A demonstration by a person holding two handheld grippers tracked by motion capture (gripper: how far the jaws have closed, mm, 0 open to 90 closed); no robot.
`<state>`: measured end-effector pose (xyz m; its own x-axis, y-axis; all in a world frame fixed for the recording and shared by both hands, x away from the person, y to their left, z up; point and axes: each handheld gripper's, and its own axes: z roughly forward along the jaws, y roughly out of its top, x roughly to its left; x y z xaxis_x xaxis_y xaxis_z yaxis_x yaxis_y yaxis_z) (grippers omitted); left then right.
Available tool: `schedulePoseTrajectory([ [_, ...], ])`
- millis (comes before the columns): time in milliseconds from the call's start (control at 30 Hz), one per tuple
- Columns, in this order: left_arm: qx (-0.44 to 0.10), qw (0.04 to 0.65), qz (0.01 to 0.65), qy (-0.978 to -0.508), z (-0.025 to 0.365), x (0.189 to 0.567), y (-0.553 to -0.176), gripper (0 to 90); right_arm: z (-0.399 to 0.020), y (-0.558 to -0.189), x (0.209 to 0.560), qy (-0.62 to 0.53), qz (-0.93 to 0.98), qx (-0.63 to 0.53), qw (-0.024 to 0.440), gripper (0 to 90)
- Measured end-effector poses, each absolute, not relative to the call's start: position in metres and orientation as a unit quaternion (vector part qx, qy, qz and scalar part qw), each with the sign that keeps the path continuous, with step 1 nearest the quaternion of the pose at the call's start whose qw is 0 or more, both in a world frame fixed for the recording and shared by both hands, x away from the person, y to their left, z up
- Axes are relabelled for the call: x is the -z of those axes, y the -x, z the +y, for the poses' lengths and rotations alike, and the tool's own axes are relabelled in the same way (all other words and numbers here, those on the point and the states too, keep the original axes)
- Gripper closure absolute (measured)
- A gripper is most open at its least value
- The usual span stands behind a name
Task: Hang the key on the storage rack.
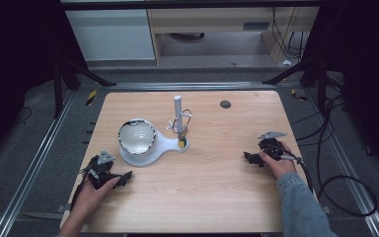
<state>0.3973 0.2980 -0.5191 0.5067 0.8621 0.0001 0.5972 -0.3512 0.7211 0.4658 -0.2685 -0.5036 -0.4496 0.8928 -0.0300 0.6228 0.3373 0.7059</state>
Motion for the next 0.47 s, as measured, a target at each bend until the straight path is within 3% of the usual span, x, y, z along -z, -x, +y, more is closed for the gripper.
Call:
schedulePoseTrajectory([
  [167, -0.195, 0.34, 0.457, -0.799, 0.298, 0.519, -0.397, 0.0, -0.272, -0.47, 0.506, -0.488, 0.782, -0.32, 0.219, 0.4],
  [467, -0.195, 0.34, 0.457, -0.799, 0.298, 0.519, -0.397, 0.0, -0.285, -0.476, 0.506, -0.528, 0.754, -0.31, 0.236, 0.3],
])
